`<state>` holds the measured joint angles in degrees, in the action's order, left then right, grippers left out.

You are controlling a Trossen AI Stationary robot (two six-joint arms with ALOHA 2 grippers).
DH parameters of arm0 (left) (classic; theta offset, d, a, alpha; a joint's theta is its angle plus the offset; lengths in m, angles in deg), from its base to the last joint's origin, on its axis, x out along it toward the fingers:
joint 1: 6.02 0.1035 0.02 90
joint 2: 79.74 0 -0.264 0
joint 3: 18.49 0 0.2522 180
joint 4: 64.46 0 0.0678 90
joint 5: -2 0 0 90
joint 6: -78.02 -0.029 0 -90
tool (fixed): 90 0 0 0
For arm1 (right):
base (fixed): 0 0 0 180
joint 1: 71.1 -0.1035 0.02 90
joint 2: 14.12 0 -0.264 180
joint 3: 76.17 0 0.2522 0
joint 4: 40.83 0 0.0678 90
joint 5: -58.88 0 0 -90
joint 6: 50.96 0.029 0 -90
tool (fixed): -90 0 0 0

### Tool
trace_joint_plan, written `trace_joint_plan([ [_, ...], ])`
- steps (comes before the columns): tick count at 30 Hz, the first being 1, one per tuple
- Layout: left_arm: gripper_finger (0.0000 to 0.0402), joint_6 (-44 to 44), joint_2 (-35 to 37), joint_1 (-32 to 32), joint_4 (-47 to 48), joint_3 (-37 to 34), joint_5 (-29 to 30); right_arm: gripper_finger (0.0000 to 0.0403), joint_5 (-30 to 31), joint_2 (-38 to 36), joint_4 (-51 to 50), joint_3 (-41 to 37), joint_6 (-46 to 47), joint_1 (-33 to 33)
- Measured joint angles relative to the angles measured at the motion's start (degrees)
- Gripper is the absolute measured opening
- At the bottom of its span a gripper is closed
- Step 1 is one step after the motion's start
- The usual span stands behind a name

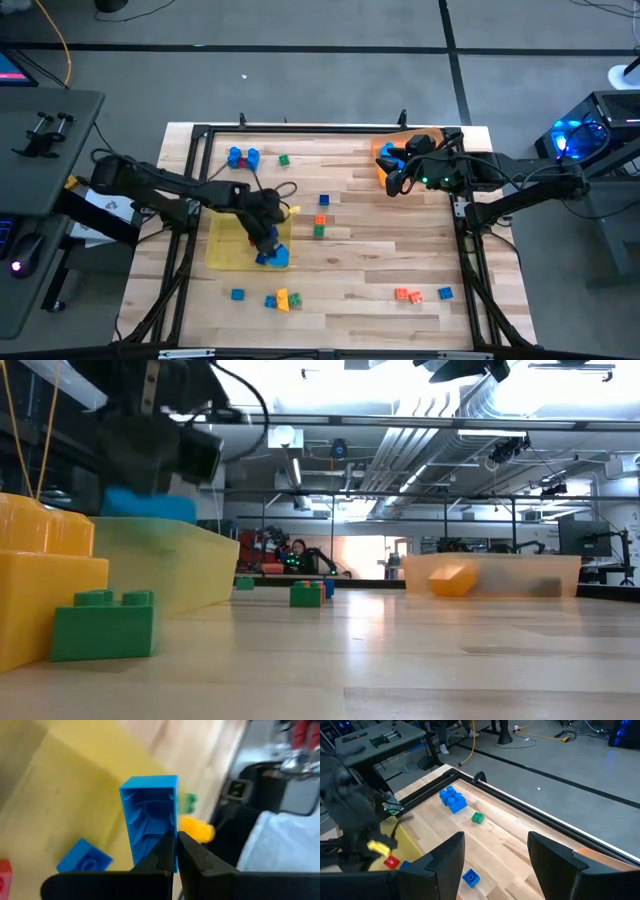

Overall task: Sort blocks by size
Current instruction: Put the large blue 1 stud game piece into the orange bin

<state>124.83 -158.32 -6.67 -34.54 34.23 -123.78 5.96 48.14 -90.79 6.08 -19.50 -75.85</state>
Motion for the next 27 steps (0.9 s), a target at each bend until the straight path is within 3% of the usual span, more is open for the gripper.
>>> trace_joint_plan([
  [5, 0.0000, 2.70, 9.58, 3.57, 2.36, 0.02, 1.16, 0.0211, -0.01, 0.00, 1.84, 0.00, 1.70, 0.00],
  [8, 0.0000, 3.96, 14.75, 6.16, 2.27, 0.88, 5.22, 0.0211, -0.02, 0.00, 5.88, 0.00, 1.71, 0.00],
  [13, 0.0000, 0.50, 14.94, 8.60, -10.35, 6.28, 15.27, 0.0211, -0.85, 0.00, 16.14, 0.00, -1.84, 0.00],
  [18, 0.0000, -7.58, 3.90, 8.63, -24.70, 13.66, 21.93, 0.0211, -2.54, 0.00, 26.61, 0.00, -6.21, 0.00],
  [27, 0.0000, -21.36, -28.33, 12.64, -27.93, 37.76, 28.22, 0.0211, -3.19, 0.00, 39.65, 0.02, -10.74, 0.00],
])
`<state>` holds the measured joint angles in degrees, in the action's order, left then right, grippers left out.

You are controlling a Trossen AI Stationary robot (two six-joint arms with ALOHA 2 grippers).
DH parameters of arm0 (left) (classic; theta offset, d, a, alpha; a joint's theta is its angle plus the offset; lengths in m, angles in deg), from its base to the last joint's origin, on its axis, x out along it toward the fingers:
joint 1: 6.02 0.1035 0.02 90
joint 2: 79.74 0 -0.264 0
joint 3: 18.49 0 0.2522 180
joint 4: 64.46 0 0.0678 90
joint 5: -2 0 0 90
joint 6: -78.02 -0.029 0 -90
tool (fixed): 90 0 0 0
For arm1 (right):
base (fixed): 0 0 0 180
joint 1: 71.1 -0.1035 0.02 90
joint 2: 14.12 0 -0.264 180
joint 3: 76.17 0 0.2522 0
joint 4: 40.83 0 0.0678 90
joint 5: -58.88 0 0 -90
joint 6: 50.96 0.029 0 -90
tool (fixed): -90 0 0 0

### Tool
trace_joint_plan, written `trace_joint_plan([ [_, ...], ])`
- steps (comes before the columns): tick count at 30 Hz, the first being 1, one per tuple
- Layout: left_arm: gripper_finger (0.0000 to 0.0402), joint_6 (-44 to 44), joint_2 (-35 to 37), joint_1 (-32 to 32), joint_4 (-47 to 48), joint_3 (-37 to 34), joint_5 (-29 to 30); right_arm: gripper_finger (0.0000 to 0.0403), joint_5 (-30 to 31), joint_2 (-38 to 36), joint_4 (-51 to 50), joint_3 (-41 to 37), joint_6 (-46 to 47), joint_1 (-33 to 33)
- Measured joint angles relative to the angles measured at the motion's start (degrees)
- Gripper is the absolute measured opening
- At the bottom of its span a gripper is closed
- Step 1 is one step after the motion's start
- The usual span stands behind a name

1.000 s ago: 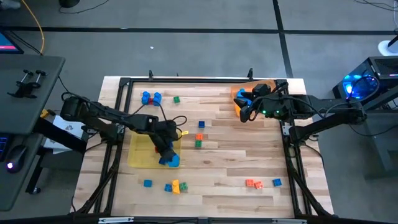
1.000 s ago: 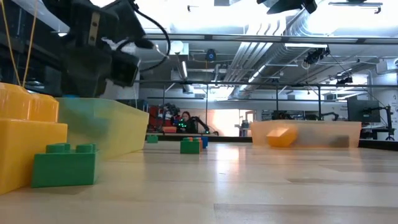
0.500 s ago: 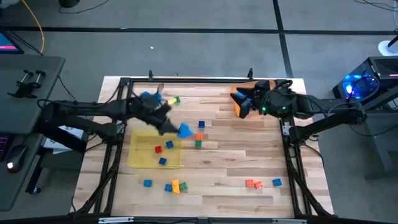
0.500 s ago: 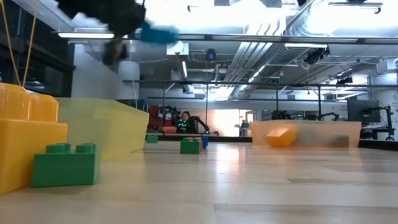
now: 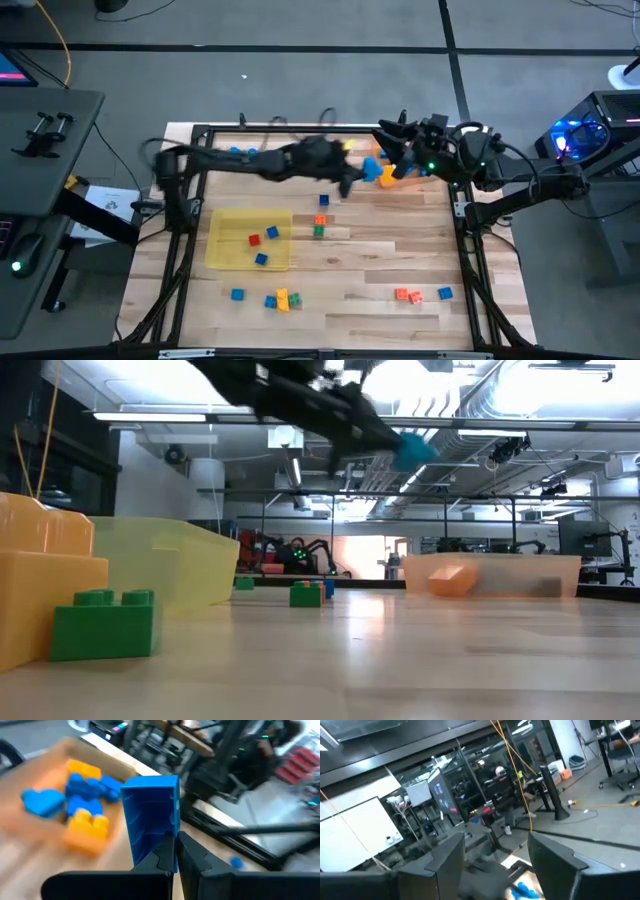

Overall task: Sort blocks by size
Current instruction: Put the large blue 1 stud game piece into the orange bin, then put the small blue 4 stud game piece into the yellow bin

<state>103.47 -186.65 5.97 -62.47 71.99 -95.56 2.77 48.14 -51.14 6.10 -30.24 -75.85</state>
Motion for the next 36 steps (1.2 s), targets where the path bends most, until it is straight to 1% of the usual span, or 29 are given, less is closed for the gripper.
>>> trace_joint_plan([
  [3, 0.0000, -1.35, -9.02, 1.68, 0.10, 9.14, 0.25, 0.0211, 0.01, 0.00, 0.33, 0.00, -0.32, 0.00],
  [7, 0.0000, -3.16, -17.97, 3.73, -0.19, 19.73, 0.36, 0.0211, 0.92, 0.00, 0.24, 0.00, -0.89, 0.00],
  [11, 0.0014, -3.71, -23.51, 5.26, 0.52, 27.00, 0.91, 0.0211, 1.01, 0.00, 0.24, 0.00, -0.84, 0.00],
  [14, 0.0042, -3.61, -24.99, 6.03, 1.87, 29.76, 0.90, 0.0211, 1.01, 0.00, 0.24, 0.00, -0.82, 0.00],
  [20, 0.0132, -7.06, -23.79, 6.42, 4.44, 30.69, 0.63, 0.0211, 1.01, 0.00, 0.16, 0.00, -1.60, 0.00],
  [21, 0.0146, -7.10, -23.08, 6.45, 6.48, 30.68, 0.27, 0.0211, 1.01, 0.00, 0.06, 0.00, -1.62, 0.00],
  [22, 0.0159, -7.10, -22.12, 6.62, 8.82, 30.68, -1.36, 0.0211, 1.01, 0.00, -0.04, 0.00, -1.68, 0.00],
  [24, 0.0178, -7.62, -19.75, 7.33, 14.38, 30.68, -7.89, 0.0211, 1.00, 0.00, -0.26, 0.00, -1.73, 0.00],
  [27, 0.0189, -8.24, -16.38, 8.35, 24.59, 30.70, -19.24, 0.0211, -0.07, 0.00, -0.96, 0.00, -2.58, 0.00],
  [29, 0.0189, -10.10, -14.38, 8.29, 33.51, 30.68, -23.13, 0.0211, -0.13, 0.00, -1.10, 0.00, -3.46, 0.00],
  [32, 0.0185, -15.94, -10.48, 6.05, 46.22, 30.42, -23.31, 0.0211, -0.16, -0.04, -1.07, 0.00, -4.84, 0.00],
  [34, 0.0183, -17.59, -6.44, 3.60, 48.28, 27.91, -23.27, 0.0211, -0.33, -0.12, -1.11, 0.00, -5.81, 0.00],
  [36, 0.0182, -17.71, -1.24, 0.60, 46.86, 22.48, -21.89, 0.0211, -0.34, -0.37, -1.27, 0.00, -6.98, 0.00],
])
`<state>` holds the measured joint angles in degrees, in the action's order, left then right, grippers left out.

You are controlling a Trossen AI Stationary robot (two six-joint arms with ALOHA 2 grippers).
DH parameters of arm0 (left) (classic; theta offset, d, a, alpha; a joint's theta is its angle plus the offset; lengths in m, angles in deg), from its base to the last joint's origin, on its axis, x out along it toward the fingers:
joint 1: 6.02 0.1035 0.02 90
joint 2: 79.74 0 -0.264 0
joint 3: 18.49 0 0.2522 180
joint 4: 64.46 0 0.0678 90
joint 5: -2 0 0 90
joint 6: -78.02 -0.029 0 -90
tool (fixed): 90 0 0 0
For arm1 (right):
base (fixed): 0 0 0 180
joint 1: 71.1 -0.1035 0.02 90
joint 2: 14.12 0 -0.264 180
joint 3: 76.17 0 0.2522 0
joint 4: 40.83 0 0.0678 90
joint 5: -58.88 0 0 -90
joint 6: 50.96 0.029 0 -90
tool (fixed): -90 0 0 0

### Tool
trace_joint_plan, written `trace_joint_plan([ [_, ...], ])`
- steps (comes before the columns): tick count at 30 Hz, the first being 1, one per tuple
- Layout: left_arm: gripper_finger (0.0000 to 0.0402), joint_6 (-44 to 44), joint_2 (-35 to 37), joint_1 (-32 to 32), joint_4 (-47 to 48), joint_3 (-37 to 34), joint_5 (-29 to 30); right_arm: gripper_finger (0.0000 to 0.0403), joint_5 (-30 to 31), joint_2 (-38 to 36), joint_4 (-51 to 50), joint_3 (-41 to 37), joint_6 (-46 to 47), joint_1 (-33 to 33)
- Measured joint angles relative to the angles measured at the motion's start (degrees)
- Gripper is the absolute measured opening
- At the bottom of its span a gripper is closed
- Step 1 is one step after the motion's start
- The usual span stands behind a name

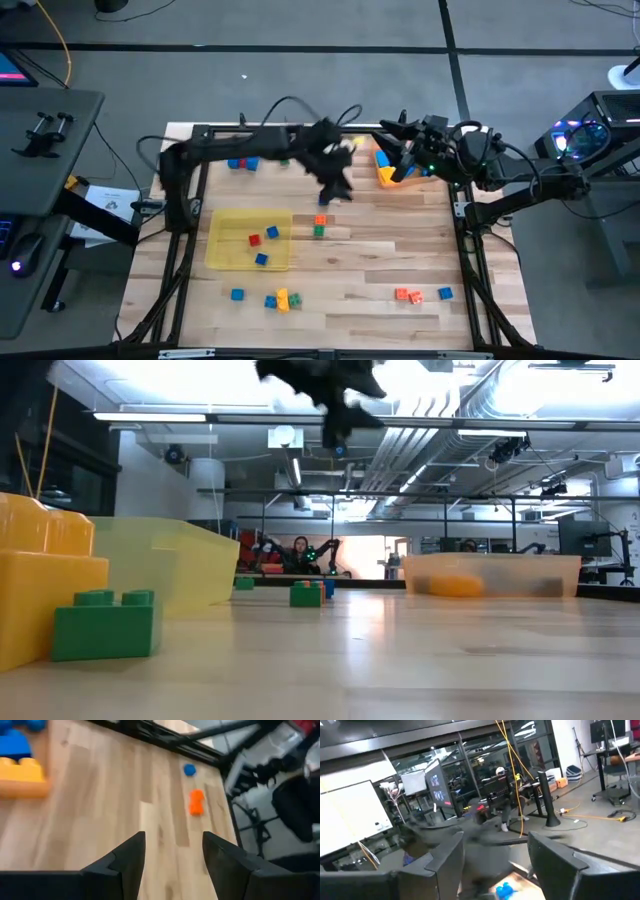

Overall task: Sort blocks by size
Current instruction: Put the small blue 4 stud game piece into the yellow bin

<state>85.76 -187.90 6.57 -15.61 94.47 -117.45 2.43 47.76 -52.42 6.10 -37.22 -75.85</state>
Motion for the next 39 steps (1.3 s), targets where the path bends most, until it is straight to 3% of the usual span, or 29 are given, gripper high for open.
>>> trace_joint_plan([
  [4, 0.0182, 0.97, 11.51, -7.27, -8.02, -16.25, 10.41, 0.0211, -0.01, -0.39, -2.94, 0.02, -0.73, 0.00],
  [9, 0.0182, 9.47, 25.37, -13.50, -16.59, -38.99, 21.26, 0.0211, -0.81, -0.76, -12.90, 0.07, 3.18, 0.07],
  [13, 0.0182, 10.36, 32.12, -14.35, -20.81, -48.74, 26.68, 0.0211, -3.81, 0.67, -19.08, 0.07, 7.67, 1.69],
  [16, 0.0181, 8.01, 32.31, -10.58, -25.39, -48.44, 27.65, 0.0211, -6.37, 2.81, -19.69, 0.07, 8.28, 3.46],
  [18, 0.0181, 1.32, 29.69, -8.14, -25.83, -46.31, 27.69, 0.0211, -7.99, 3.95, -19.27, 0.07, 8.32, 4.59],
  [22, 0.0184, -12.62, 19.96, -4.23, -24.86, -40.44, 27.02, 0.0211, -10.11, 5.27, -19.15, 0.05, 9.96, 5.90],
  [25, 0.0191, -18.37, 11.74, -2.87, -22.00, -35.55, 27.19, 0.0211, -10.26, 5.18, -18.99, 0.04, 11.22, 5.90],
  [31, 0.0218, -18.48, 1.61, -2.84, -18.32, -29.36, 27.95, 0.0211, -10.27, 5.09, -18.65, 0.04, 12.40, 5.86],
  [35, 0.0242, -20.06, 0.00, -2.48, -18.98, -27.50, 31.67, 0.0211, -10.15, 5.09, -18.65, 0.04, 13.04, 5.86],
  [39, 0.0268, -23.42, 0.00, -1.71, -17.84, -27.47, 31.77, 0.0211, -10.11, 5.09, -18.88, 0.04, 13.26, 5.86],
])
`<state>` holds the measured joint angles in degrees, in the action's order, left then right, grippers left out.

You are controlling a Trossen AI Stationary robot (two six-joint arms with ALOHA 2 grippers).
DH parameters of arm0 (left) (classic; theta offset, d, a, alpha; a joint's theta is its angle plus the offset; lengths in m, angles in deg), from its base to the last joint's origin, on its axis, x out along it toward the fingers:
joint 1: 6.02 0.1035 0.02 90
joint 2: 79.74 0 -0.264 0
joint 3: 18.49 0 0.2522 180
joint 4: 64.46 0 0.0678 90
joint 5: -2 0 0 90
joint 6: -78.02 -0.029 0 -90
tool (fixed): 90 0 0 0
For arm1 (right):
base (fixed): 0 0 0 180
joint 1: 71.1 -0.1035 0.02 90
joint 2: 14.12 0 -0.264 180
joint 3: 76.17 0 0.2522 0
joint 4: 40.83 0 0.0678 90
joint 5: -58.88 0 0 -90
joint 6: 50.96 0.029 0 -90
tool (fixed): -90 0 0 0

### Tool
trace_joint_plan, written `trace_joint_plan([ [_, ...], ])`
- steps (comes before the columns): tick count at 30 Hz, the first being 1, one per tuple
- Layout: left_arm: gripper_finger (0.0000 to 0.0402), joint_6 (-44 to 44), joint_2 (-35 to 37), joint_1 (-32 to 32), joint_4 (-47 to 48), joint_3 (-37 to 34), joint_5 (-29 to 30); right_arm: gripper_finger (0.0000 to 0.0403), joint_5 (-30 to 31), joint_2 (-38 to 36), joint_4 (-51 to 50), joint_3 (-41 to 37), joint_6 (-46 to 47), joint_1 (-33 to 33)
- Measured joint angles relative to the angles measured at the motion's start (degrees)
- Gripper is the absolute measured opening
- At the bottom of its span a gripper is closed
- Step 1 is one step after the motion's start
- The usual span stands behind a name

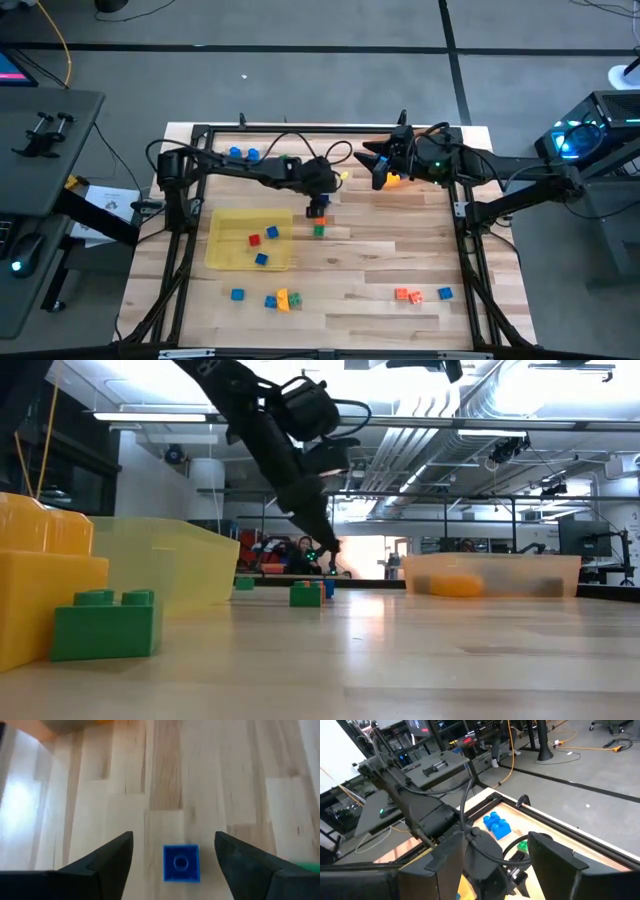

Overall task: Sort blocks by size
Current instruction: Put the small blue 4 stud game piece into the yellow bin

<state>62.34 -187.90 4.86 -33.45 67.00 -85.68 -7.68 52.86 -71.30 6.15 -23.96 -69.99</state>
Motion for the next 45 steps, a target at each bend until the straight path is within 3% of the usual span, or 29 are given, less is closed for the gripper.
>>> trace_joint_plan([
  [7, 0.0300, 0.37, -0.02, 1.62, 0.09, -1.19, -0.35, 0.0211, 0.02, 0.00, -0.77, 0.00, 0.00, 0.00],
  [12, 0.0303, 0.36, -0.11, 2.70, -0.78, -2.12, -5.37, 0.0211, 0.04, 0.00, -0.83, 0.00, -0.09, 0.00],
  [19, 0.0303, -3.08, -2.26, 2.65, -0.66, -2.19, -7.42, 0.0211, 0.09, 0.00, -1.08, 0.00, -0.02, 0.00],
  [25, 0.0303, -1.51, -5.89, 2.07, -0.80, -2.25, -2.46, 0.0211, 0.11, 0.00, -1.27, 0.00, -0.02, 0.00],
  [31, 0.0300, -1.00, -6.43, 2.09, -2.13, -2.25, -2.26, 0.0211, 0.11, 0.00, -1.55, 0.00, -0.02, 0.00],
  [36, 0.0251, -0.99, -7.10, 1.84, -4.25, -2.25, -3.35, 0.0211, 0.13, 0.00, -1.78, -0.02, -0.02, 0.00],
  [42, 0.0105, -0.14, -7.53, 1.36, -0.58, -1.88, -3.63, 0.0211, 0.11, 0.00, -2.40, -0.02, -0.02, 0.00],
  [45, 0.0096, 3.58, -5.63, 1.92, 2.38, -2.20, -7.16, 0.0211, 0.13, 0.00, -3.05, -0.04, -0.02, 0.00],
])
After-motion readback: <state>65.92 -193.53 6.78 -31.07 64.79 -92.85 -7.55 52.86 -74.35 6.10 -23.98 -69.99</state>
